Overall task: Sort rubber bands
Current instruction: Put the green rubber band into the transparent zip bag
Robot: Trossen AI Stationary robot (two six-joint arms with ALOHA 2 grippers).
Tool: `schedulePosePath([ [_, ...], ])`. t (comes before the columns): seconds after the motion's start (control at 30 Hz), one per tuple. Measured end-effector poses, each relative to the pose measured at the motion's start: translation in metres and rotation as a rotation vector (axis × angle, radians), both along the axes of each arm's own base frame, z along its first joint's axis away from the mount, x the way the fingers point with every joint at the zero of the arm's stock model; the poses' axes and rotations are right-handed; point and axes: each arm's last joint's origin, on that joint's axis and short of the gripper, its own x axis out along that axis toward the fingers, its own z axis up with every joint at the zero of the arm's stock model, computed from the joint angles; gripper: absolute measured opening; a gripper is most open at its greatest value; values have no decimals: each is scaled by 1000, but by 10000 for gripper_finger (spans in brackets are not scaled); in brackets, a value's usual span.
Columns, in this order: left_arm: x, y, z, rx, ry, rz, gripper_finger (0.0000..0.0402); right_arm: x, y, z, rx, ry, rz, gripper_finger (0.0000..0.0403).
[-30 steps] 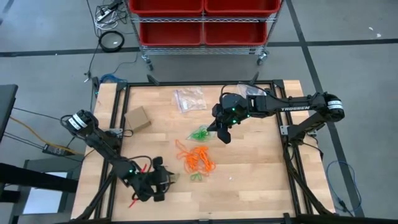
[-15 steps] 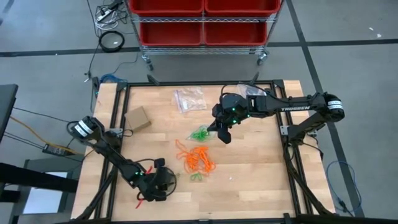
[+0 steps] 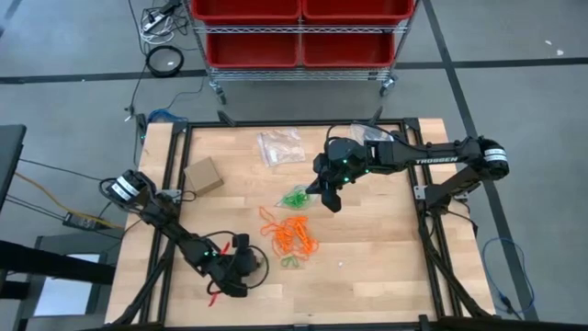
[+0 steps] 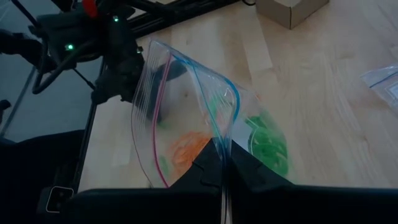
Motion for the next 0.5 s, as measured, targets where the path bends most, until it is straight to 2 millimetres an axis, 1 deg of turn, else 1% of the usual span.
schedulePosePath([
  [0.13, 10, -2, 20, 59, 2, -69, 2, 0, 0, 0, 0, 0, 0, 0],
  [0.23, 20, -5, 45, 112, -12, -92, 1, 0, 0, 0, 1, 0, -1, 0],
  [0.37, 33, -8, 74, 245, 0, -126, 1, 0, 0, 0, 4, 1, -3, 0],
  [0.5, 48, -9, 109, 354, -33, -139, 1, 0, 0, 0, 4, 1, -3, 0],
])
